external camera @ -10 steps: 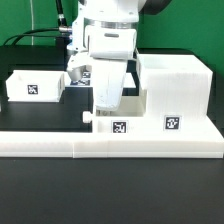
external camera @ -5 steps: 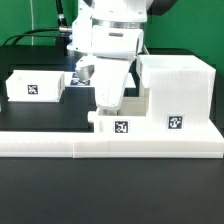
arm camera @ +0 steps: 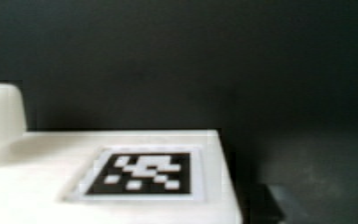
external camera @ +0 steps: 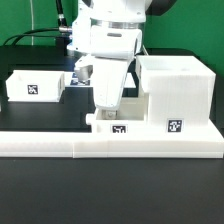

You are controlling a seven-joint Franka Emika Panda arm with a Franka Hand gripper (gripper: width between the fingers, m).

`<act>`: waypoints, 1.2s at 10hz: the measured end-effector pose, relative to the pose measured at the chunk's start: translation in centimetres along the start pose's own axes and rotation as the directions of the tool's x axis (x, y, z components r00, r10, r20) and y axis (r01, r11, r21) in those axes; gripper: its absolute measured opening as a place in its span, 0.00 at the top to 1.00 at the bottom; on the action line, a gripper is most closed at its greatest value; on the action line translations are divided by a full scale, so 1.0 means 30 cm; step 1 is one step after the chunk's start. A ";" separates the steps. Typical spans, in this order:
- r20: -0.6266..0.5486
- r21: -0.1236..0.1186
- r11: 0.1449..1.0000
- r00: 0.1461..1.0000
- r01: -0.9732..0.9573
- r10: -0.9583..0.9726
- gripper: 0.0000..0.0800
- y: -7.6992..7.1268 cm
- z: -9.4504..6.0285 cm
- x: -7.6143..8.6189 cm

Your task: Assemble drawer

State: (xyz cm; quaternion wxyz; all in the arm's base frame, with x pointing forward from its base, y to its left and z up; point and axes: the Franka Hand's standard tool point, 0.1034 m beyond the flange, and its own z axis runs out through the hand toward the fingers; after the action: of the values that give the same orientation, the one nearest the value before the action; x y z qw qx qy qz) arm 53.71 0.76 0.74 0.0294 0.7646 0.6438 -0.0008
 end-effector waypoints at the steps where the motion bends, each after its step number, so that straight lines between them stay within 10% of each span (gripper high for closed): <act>1: 0.000 0.000 1.000 1.000 -0.002 0.002 0.58 0.001 0.000 -0.005; 2: 0.000 0.000 1.000 1.000 -0.004 0.004 0.58 0.004 -0.005 -0.001; 4: 0.008 0.012 1.000 1.000 0.006 -0.006 0.26 0.019 -0.037 0.017; 9: 0.028 0.032 0.999 0.999 0.034 -0.035 0.19 0.039 -0.203 -0.058; 12: 0.029 0.043 0.998 0.999 0.036 -0.037 0.19 0.040 -0.207 -0.111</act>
Offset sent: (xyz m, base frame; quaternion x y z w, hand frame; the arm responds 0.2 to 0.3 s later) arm 0.0106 0.0106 0.0233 0.0228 -0.0269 -0.0307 0.9989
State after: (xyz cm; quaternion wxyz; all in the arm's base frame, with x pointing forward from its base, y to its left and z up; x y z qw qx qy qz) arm 54.10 -2.44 7.13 0.0229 0.7531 0.6570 -0.0266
